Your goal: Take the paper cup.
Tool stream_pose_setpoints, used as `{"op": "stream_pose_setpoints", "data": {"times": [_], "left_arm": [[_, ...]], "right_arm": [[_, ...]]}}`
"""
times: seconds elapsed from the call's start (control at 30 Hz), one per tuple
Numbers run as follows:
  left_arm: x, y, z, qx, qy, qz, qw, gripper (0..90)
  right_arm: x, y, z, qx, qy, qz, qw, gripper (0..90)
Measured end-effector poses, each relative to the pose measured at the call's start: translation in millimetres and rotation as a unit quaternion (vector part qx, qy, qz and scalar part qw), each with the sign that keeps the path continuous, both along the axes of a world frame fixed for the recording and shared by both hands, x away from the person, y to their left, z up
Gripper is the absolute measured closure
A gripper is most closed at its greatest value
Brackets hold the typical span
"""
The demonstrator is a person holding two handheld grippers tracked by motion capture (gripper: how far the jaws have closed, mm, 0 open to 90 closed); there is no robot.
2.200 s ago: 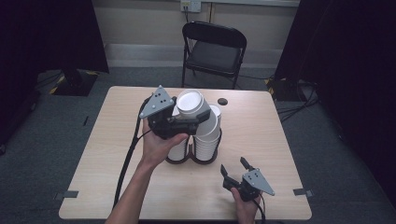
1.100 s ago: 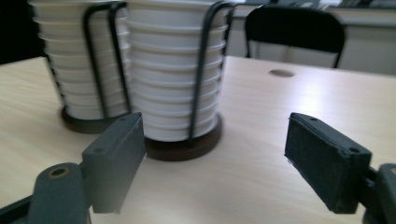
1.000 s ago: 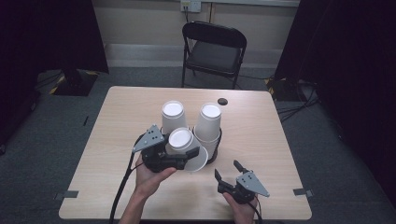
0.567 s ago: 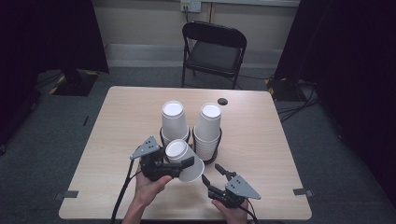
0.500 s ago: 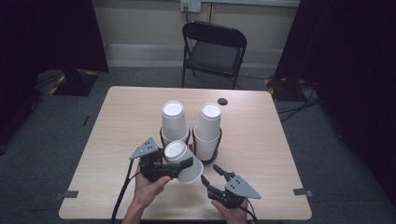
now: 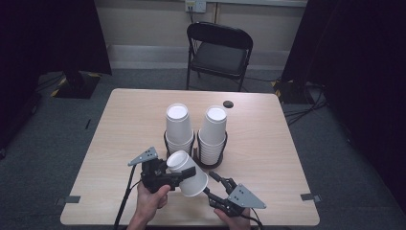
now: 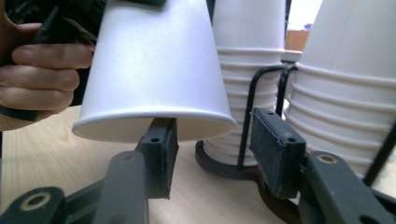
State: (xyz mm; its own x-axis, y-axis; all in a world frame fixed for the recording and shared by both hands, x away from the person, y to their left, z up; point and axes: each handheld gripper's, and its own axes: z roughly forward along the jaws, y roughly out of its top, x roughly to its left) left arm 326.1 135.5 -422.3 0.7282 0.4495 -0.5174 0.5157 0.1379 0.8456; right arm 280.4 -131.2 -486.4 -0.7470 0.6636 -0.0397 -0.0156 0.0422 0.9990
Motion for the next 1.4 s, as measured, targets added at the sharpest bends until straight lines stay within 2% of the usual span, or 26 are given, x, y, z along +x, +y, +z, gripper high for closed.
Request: {"op": "stream_pose_setpoints", "data": {"times": [0.1,0.23,0.4,0.63,0.77,0.87,1.03,1.2,1.33,1.4], "left_arm": [[-0.6,1.6,-0.8,-0.017,0.006,-0.005,0.9998,21.1],[-2.6,0.9,0.2,-0.021,0.010,-0.007,0.9997,21.0],[-3.4,-1.7,0.0,-0.034,0.018,-0.019,0.9991,21.0],[-4.6,-8.0,-1.2,-0.025,0.014,-0.026,0.9992,20.7],[-4.4,-8.3,-1.7,-0.019,0.013,-0.029,0.9993,19.7],[-5.2,-7.3,-2.1,-0.006,0.001,-0.025,0.9997,16.6],[-5.2,-5.5,-2.0,0.000,-0.005,-0.024,0.9997,14.1],[-3.9,-4.0,-2.6,-0.007,-0.001,-0.030,0.9995,13.7],[-4.7,-5.8,-2.1,-0.005,-0.013,-0.025,0.9996,13.1],[-4.1,-6.0,-2.5,-0.004,-0.010,-0.030,0.9995,13.1]], "right_arm": [[0.7,3.6,-0.1,-0.001,-0.010,0.007,0.9999,53.9],[3.7,9.8,0.9,-0.008,-0.023,0.016,0.9996,56.3],[9.2,16.8,4.6,-0.011,-0.041,0.014,0.9990,59.1],[14.7,20.8,5.0,-0.009,-0.041,0.014,0.9990,65.2],[13.9,18.9,5.7,-0.006,-0.055,0.004,0.9985,76.5],[13.8,17.7,5.7,-0.003,-0.055,0.004,0.9985,81.3],[12.2,16.6,5.8,0.001,-0.069,0.006,0.9976,83.4],[10.8,16.4,6.4,0.010,-0.071,0.004,0.9974,84.4],[11.3,14.9,7.2,0.009,-0.074,0.003,0.9972,84.4],[11.1,14.3,7.5,0.009,-0.074,0.001,0.9972,84.4]]}}
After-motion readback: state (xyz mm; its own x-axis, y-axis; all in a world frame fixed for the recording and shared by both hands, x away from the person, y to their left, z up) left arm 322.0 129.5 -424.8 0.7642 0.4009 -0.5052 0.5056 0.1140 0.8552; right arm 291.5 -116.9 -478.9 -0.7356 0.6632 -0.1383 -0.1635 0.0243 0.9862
